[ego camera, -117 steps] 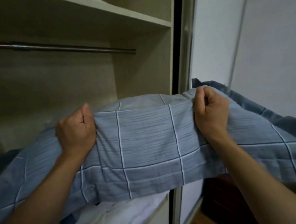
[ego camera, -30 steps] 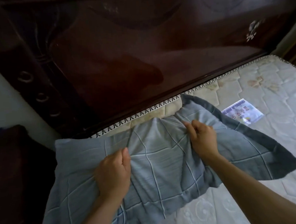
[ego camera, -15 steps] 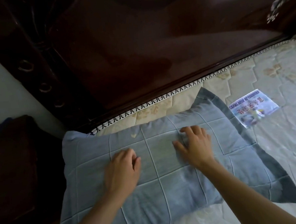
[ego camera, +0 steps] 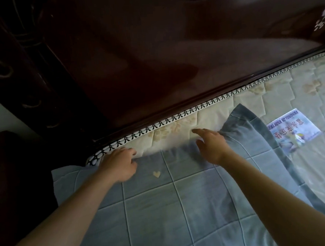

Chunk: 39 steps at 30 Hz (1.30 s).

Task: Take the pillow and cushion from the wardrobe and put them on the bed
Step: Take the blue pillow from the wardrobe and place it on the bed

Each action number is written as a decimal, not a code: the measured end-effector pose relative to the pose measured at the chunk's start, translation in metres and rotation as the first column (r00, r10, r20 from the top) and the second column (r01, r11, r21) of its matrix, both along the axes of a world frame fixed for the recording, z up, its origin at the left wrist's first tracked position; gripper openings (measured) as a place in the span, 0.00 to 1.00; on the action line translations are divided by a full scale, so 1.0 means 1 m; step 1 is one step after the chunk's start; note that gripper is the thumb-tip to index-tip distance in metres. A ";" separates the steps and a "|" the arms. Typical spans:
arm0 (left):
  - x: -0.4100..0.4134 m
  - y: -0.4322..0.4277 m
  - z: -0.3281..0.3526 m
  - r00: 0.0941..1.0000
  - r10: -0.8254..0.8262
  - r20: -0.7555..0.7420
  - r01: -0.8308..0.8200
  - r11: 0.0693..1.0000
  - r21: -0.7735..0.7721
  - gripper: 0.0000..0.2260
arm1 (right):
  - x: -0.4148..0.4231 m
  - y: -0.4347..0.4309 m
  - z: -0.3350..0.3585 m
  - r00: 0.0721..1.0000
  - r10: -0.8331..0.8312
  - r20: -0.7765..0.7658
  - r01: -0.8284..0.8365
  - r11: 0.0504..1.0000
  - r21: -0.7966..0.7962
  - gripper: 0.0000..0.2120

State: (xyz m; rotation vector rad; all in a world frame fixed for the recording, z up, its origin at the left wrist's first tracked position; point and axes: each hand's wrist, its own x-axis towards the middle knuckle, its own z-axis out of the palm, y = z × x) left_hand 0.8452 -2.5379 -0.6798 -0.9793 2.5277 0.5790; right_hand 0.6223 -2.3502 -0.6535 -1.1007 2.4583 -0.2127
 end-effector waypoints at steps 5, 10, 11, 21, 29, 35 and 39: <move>0.001 -0.005 -0.016 0.982 0.007 0.188 -0.032 0.991 0.133 0.14 | -0.013 -0.010 -0.024 0.989 0.026 0.145 -0.073 0.940 0.332 0.29; 0.002 0.006 -0.021 0.993 0.040 0.110 -0.050 0.995 0.088 0.11 | -0.007 0.002 -0.038 0.986 0.131 0.099 -0.160 0.901 0.403 0.25; 0.003 0.010 -0.022 0.996 0.048 0.080 -0.054 0.995 0.084 0.11 | -0.007 0.006 -0.038 0.990 0.131 0.059 -0.143 0.913 0.382 0.21; 0.035 0.043 0.001 0.919 0.124 -0.375 -0.143 0.989 -0.023 0.14 | 0.017 0.040 -0.017 0.980 -0.143 -0.136 0.119 0.978 -0.171 0.07; 0.040 0.062 0.078 0.739 0.085 -0.669 -0.200 0.975 -0.097 0.09 | 0.019 0.048 0.055 0.961 -0.199 -0.193 0.066 0.841 -0.538 0.06; 0.019 0.032 0.131 0.637 0.002 -0.771 -0.264 0.940 -0.216 0.07 | -0.003 0.009 0.114 0.925 -0.280 -0.257 0.017 0.705 -0.709 0.06; 0.000 0.005 0.125 0.660 -0.001 -0.751 -0.313 0.909 -0.276 0.05 | -0.016 -0.037 0.109 0.942 -0.284 -0.179 0.080 0.708 -0.701 0.07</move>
